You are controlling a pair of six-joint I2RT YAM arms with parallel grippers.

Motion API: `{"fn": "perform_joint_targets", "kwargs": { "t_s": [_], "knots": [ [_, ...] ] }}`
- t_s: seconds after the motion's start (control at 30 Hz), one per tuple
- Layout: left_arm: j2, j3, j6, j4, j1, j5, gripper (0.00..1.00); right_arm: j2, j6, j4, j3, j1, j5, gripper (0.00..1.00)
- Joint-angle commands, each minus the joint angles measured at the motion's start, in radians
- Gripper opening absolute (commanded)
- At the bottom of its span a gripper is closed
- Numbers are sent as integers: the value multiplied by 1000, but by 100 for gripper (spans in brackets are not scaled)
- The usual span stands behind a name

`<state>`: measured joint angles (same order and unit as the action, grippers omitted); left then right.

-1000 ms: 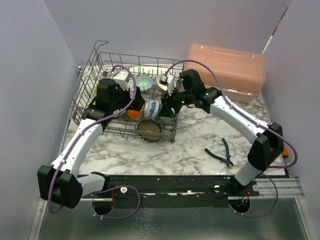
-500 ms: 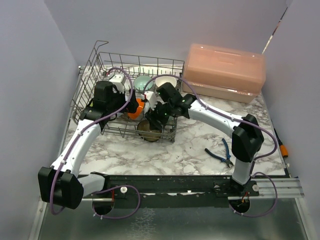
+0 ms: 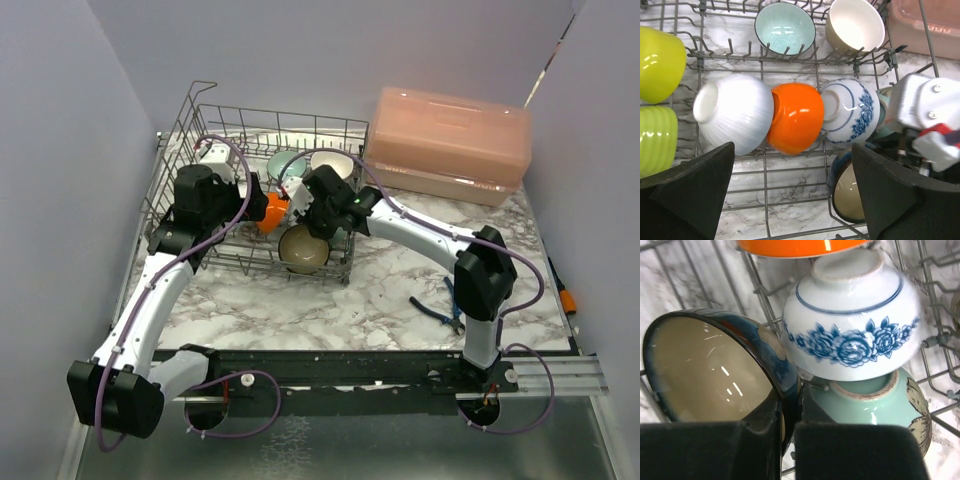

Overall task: Load the bowls into the dish rack
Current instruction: Pick up the bowl from the dish rack.

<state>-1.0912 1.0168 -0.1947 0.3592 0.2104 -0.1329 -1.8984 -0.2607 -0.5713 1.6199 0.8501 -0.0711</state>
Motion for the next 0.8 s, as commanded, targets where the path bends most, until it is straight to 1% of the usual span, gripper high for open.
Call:
{"fn": "perform_joint_targets", "kwargs": {
  "t_s": [0.0,0.17,0.27,0.47,0.63,0.77],
  "knots": [
    [52,-16,-24,-36,-7,53,99,9,100,-29,15,11,23,0],
    [67,-6,-43,-45,-8,25,99,61,136,-48,36,10,67,0],
    [69,5,-57,-52,-8,-5,99,84,152,-67,55,11,136,0],
    [80,14,-78,-65,-8,-31,99,162,161,-44,54,9,163,0],
    [82,5,-78,-74,-9,-35,99,269,153,91,-36,10,133,0],
    [83,1,-90,-85,-8,-63,99,333,158,167,-80,10,207,0]
  ]
}}
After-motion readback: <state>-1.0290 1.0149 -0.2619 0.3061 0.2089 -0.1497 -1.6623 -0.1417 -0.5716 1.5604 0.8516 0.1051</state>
